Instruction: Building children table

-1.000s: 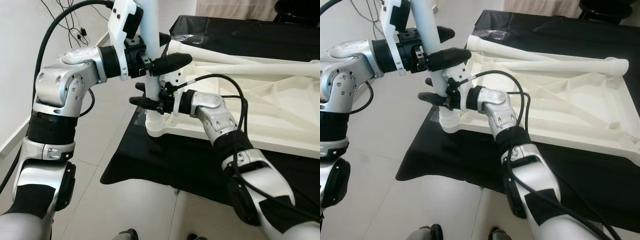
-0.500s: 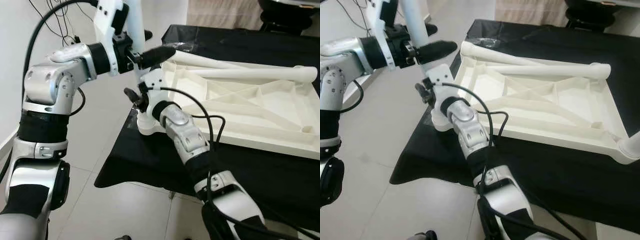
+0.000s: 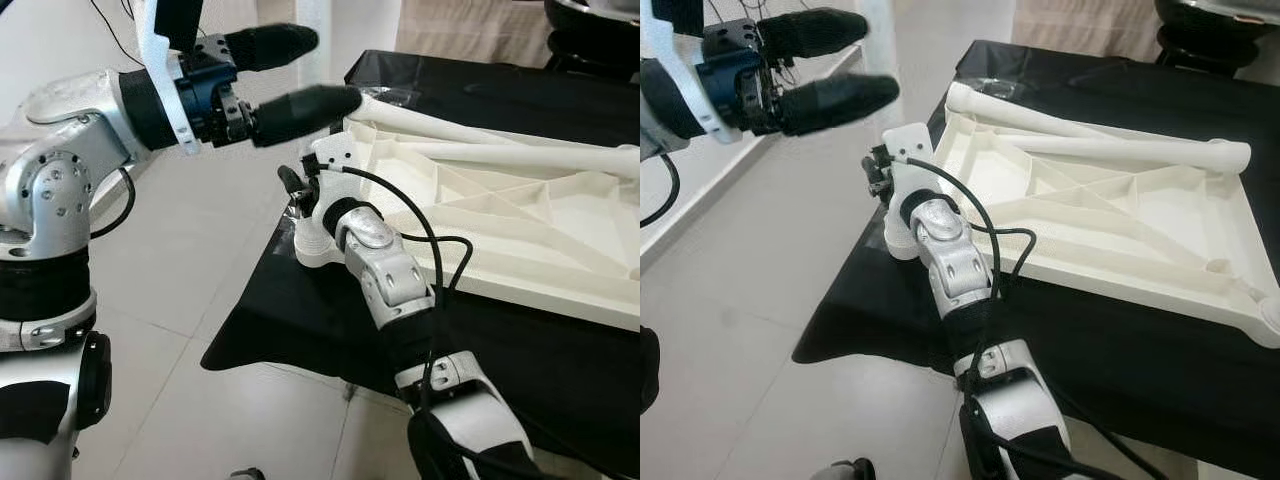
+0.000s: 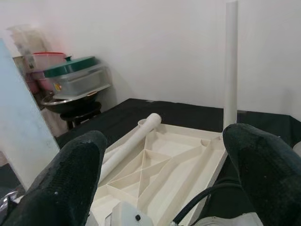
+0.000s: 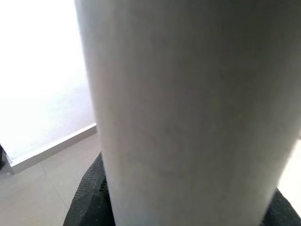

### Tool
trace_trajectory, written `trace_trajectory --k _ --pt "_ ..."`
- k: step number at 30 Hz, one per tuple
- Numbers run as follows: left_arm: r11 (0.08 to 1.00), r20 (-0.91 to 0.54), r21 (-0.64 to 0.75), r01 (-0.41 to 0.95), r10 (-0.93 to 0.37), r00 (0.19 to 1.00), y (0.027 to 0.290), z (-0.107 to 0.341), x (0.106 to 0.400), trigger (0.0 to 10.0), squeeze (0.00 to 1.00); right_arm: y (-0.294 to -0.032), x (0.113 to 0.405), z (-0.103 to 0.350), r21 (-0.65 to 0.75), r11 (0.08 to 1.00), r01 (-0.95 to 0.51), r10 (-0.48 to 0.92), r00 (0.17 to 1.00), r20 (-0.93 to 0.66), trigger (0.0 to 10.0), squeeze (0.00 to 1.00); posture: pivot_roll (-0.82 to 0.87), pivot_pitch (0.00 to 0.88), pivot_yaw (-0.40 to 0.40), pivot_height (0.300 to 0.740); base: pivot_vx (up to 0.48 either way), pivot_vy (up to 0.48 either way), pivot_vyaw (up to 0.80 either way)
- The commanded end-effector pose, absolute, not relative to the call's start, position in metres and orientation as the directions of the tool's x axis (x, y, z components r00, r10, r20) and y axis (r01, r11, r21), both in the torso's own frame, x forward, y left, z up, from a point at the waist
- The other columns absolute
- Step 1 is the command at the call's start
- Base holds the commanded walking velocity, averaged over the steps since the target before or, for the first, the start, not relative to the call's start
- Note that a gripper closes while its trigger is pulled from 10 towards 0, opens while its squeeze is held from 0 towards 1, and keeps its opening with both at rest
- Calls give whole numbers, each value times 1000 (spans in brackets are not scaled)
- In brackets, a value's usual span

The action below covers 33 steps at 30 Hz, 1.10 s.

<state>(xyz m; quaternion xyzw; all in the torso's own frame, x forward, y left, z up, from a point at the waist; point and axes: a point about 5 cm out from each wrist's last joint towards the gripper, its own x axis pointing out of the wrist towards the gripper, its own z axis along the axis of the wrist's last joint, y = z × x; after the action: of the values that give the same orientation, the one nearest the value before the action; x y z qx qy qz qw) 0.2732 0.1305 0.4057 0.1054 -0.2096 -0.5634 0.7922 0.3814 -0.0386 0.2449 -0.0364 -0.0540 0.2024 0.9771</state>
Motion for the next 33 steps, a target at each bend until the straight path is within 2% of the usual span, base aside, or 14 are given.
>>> trace_trajectory --k 1,5,6,10,12,13,14,17,18,20,21,22,25,33 --pt "350 208 423 836 -935 287 133 407 263 10000 0 -51 385 209 -59 935 -349 345 936 -68 10000 0 108 163 -3 740 0 0 0" --pt "392 234 400 828 -918 321 141 402 254 10000 0 -58 385 212 -45 941 -335 333 942 -45 10000 0 110 165 0 740 0 0 0" --pt "437 250 361 824 -897 366 151 391 250 10000 0 -64 385 213 -23 944 -329 329 944 -28 10000 0 110 165 0 740 0 0 0" --pt "483 253 314 817 -872 418 160 375 248 10000 0 -68 383 212 4 947 -322 322 946 -18 10000 0 111 170 6 740 0 0 0" --pt "521 247 272 809 -850 465 165 359 248 10000 0 -71 381 211 28 949 -313 313 950 -3 10000 0 110 176 10 740 0 0 0" --pt "562 241 219 797 -823 514 169 340 248 10000 0 -74 378 210 52 952 -300 300 954 19 10000 0 109 177 13 740 0 0 0" --pt "562 241 219 797 -823 514 169 340 248 10000 0 -74 378 210 52 952 -300 300 954 19 10000 0 109 177 13 740 0 0 0" --pt "672 211 103 733 -735 644 179 301 248 10000 0 -82 366 199 102 965 -240 235 970 66 10000 0 109 187 19 740 0 0 0" --pt "672 211 103 733 -735 644 179 301 248 10000 0 -82 366 199 102 965 -240 235 970 66 10000 0 109 187 19 740 0 0 0" --pt "716 200 31 697 -688 698 183 286 247 10000 0 -86 357 187 111 979 -171 166 985 52 10000 0 107 190 23 740 0 0 0" --pt "742 190 -10 671 -657 729 184 275 246 10000 0 -91 350 177 82 993 -89 87 996 26 10000 0 110 191 25 740 0 0 0" --pt "742 190 -10 671 -657 729 184 275 246 10000 0 -91 350 177 82 993 -89 87 996 26 10000 0 110 191 25 740 0 0 0" --pt "777 157 -94 622 -605 780 182 248 243 10000 0 -95 335 160 14 999 48 -48 999 -26 10000 0 113 196 26 740 0 0 0" --pt "796 85 -166 583 -577 812 170 213 235 10000 0 -89 332 150 -7 997 80 -80 993 -91 10000 0 114 194 34 740 0 0 0"
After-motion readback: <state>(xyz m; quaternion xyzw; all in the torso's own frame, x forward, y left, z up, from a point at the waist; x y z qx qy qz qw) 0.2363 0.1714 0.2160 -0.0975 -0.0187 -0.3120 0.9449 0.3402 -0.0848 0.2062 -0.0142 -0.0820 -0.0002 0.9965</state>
